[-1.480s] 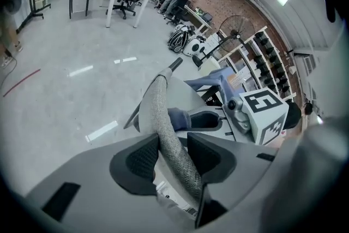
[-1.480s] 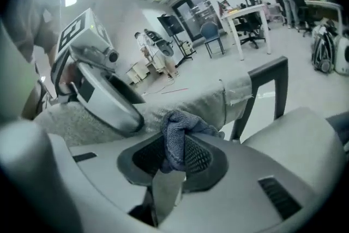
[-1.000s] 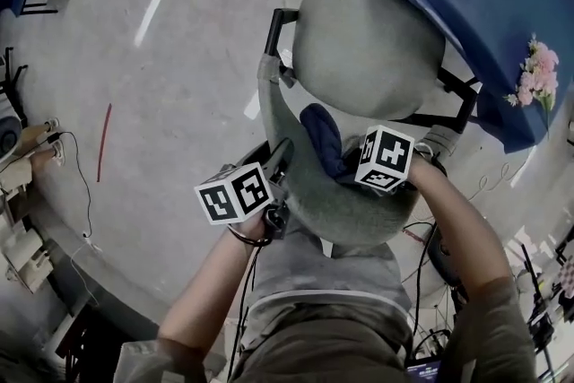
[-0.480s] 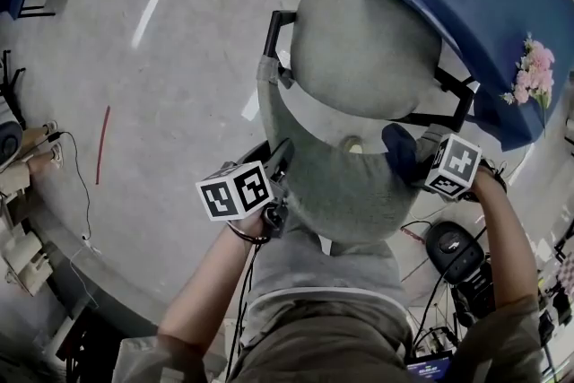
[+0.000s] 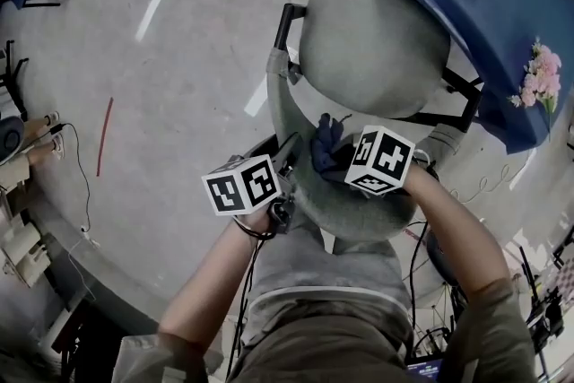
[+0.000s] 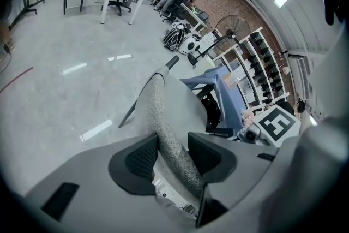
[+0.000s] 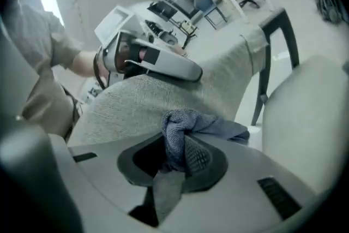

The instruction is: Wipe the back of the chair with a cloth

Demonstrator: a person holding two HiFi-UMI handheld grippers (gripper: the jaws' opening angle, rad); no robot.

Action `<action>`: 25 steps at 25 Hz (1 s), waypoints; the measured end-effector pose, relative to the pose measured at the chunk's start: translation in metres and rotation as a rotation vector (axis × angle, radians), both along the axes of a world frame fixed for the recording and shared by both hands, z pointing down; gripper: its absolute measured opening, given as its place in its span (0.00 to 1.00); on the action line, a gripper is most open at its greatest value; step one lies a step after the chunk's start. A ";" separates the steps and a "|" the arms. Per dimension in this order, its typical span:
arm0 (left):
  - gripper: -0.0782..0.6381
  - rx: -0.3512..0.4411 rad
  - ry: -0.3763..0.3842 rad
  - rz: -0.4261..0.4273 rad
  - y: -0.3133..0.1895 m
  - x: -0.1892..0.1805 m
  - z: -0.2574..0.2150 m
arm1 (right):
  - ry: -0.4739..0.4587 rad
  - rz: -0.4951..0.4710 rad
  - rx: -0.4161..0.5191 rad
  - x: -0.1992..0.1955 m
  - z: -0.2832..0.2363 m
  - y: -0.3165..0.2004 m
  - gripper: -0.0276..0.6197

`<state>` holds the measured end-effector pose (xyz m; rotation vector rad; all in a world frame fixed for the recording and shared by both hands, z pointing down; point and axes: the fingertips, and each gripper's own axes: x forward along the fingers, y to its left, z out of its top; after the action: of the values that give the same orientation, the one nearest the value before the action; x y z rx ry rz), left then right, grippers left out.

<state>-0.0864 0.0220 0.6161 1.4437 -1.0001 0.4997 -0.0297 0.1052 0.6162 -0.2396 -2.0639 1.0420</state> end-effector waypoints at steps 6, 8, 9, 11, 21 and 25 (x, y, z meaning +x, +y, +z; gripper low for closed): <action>0.35 0.027 -0.025 -0.129 -0.004 -0.009 -0.006 | -0.039 -0.051 0.255 -0.036 -0.012 -0.046 0.17; 0.35 0.022 -0.028 -0.123 -0.004 -0.009 -0.006 | -0.034 -0.071 0.297 -0.037 -0.013 -0.044 0.18; 0.35 0.019 -0.025 -0.115 -0.004 -0.008 -0.006 | -0.035 -0.061 0.298 -0.037 -0.014 -0.042 0.18; 0.34 0.016 -0.021 -0.086 -0.002 -0.007 -0.006 | -0.040 -0.035 0.272 -0.034 -0.016 -0.032 0.17; 0.34 0.009 -0.030 -0.094 -0.003 -0.007 -0.004 | -0.004 -0.138 0.062 0.047 -0.049 0.045 0.17; 0.34 0.012 -0.045 -0.090 -0.003 -0.006 -0.002 | 0.089 -0.135 0.023 0.107 -0.052 0.064 0.17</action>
<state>-0.0923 0.0188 0.6141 1.3970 -1.1001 0.4629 0.0772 0.1692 0.5643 -0.3111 -1.9505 0.9296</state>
